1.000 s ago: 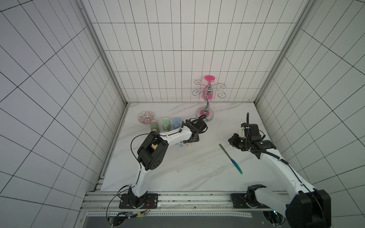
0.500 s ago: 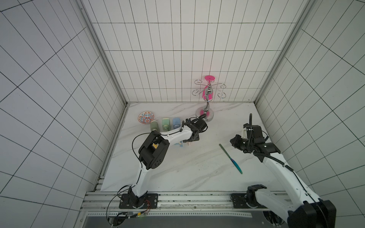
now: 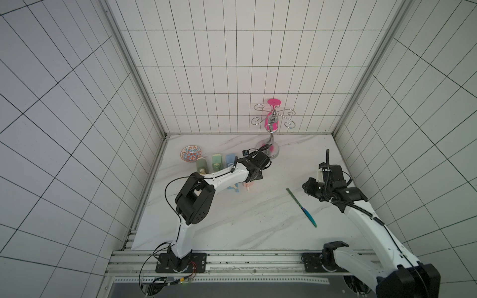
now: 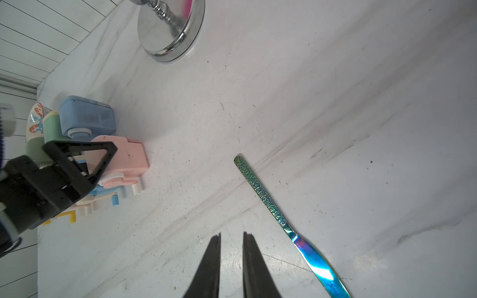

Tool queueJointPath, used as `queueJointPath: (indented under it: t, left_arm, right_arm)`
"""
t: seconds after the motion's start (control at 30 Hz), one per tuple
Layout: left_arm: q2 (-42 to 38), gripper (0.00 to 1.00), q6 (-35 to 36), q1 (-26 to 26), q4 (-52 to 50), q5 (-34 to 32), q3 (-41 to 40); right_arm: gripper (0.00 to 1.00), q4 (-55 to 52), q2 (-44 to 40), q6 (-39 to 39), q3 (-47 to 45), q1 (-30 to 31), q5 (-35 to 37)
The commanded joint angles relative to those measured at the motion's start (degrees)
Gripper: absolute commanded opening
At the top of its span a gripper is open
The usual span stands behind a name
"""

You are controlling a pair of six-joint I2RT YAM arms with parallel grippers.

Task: Put the tray back into the pencil sharpener
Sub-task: Place the pencil sharpener at the center of the board, then reset both arms

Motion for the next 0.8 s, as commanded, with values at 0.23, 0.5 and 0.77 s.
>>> queueJointPath:
  t: [0.23, 0.5, 0.77]
  left_arm:
    - [-40.89, 0.89, 15.62, 9.92, 18.46, -16.75, -32.03]
    - [-50.31, 0.95, 37.54, 38.27, 41.23, 1.98, -51.47]
    - [-44.75, 0.95, 41.65, 48.20, 59.33, 13.49, -59.04]
  right_arm:
    - [0.16, 10.86, -2.72, -6.60, -5.48, -10.25, 8.55]
    - [0.34, 35.62, 2.81, -9.12, -14.92, -19.65, 14.84]
    - [0.51, 56.36, 16.50, -14.71, -18.08, -19.82, 11.07]
